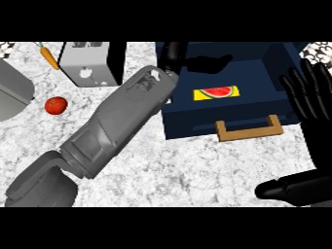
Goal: Pick up the cup, place it into the drawer and close the drawer
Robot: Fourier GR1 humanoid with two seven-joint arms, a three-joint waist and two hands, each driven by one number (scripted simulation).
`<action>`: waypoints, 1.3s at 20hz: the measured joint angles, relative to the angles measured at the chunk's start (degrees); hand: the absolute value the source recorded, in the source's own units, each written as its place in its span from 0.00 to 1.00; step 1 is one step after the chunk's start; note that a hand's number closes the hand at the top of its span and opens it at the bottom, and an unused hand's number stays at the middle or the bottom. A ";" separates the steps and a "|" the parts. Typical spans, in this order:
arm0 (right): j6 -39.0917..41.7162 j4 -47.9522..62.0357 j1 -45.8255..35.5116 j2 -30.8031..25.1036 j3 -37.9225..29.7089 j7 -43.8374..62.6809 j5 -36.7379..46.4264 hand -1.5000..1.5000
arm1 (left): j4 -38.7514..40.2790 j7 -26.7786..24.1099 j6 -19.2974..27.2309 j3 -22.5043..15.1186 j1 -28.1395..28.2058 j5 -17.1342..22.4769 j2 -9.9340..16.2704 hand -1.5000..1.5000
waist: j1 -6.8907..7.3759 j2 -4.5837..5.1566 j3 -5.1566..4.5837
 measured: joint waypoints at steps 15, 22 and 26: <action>3.55 -2.82 3.06 -2.20 -3.10 2.05 -7.55 1.00 | -8.88 -7.14 -3.60 5.27 1.95 9.60 0.32 0.00 | 4.67 -1.27 -0.08; 8.22 -4.95 4.44 -7.70 -2.51 2.64 -3.40 1.00 | -17.02 -5.93 -5.13 8.53 8.68 10.82 5.62 0.00 | 7.10 -1.89 -0.14; 9.42 -6.08 5.36 -9.49 -1.59 3.08 0.27 1.00 | -25.33 -3.66 -4.14 9.15 15.47 11.14 10.08 0.00 | 8.02 -2.15 -0.15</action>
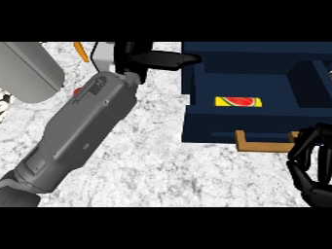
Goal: Pick up the cup, place it into the drawer and close the drawer
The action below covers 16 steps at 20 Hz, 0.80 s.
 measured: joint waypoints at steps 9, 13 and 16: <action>-0.37 2.25 0.65 -0.17 3.91 -0.28 10.74 1.00 | -21.35 4.87 -0.78 2.34 18.69 1.06 12.17 0.00 | 0.38 0.18 0.03; -0.23 5.53 0.25 -0.84 6.62 -3.45 17.61 1.00 | -28.58 4.62 -3.12 3.96 27.41 1.76 15.62 0.00 | 0.23 0.34 0.03; 0.20 7.09 -0.09 -3.59 9.33 -7.34 25.24 1.00 | -30.93 4.34 -5.05 4.92 31.45 2.27 17.40 0.00 | 0.30 0.41 0.03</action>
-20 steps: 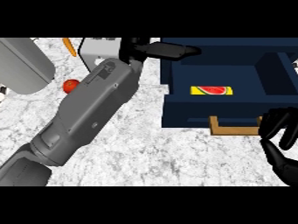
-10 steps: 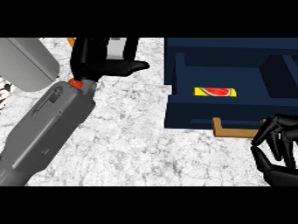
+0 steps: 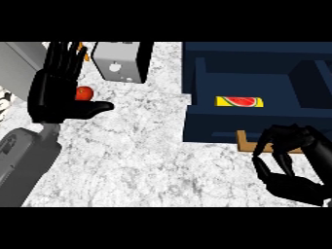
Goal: Pick up the cup, place it into the drawer and close the drawer
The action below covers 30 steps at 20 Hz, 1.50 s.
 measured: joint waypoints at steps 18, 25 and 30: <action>-13.90 38.64 -14.54 4.26 9.67 -13.62 30.28 0.00 | -6.88 -3.33 -14.62 10.15 20.25 0.25 5.67 0.00 | -0.72 0.33 0.02; -18.02 58.77 -25.11 6.41 5.60 -20.61 32.43 0.00 | -5.35 -3.55 -20.39 14.44 22.91 -0.56 4.97 0.00 | -0.69 0.29 0.00; -20.92 72.66 -32.62 7.54 1.89 -26.37 32.27 0.00 | -6.20 -2.48 -22.00 16.10 24.12 -1.32 4.23 0.00 | -0.37 0.23 -0.08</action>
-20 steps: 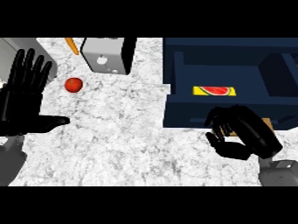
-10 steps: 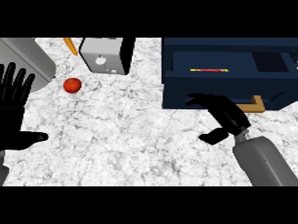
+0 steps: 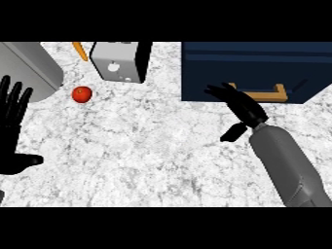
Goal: Pick up the cup, place it into the drawer and close the drawer
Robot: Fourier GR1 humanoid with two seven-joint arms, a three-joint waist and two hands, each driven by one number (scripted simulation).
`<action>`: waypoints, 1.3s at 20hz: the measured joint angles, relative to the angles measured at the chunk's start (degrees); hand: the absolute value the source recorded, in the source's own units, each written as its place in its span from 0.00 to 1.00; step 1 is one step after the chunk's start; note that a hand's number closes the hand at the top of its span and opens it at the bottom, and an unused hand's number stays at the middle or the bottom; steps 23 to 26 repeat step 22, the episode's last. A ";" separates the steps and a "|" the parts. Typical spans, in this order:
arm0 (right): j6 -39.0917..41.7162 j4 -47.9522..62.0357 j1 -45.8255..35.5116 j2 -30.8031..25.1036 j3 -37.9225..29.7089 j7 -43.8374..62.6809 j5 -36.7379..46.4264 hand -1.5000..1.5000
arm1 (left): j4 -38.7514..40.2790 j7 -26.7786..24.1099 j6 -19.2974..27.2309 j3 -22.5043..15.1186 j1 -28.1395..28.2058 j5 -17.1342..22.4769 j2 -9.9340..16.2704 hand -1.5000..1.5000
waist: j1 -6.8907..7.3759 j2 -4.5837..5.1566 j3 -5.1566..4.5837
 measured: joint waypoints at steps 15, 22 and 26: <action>5.13 23.43 -15.82 -6.14 -7.05 -14.31 -2.04 0.00 | 2.89 -0.63 -4.49 0.36 -1.32 -1.98 -2.17 0.00 | 2.36 0.10 -0.11; 7.30 27.56 -17.52 -7.17 -8.41 -17.50 -2.89 0.00 | 3.64 -0.79 -4.53 0.37 -2.58 -3.31 -2.33 0.00 | 3.12 0.42 0.04; 7.30 27.56 -17.52 -7.17 -8.41 -17.50 -2.89 0.00 | 3.64 -0.79 -4.53 0.37 -2.58 -3.31 -2.33 0.00 | 3.12 0.42 0.04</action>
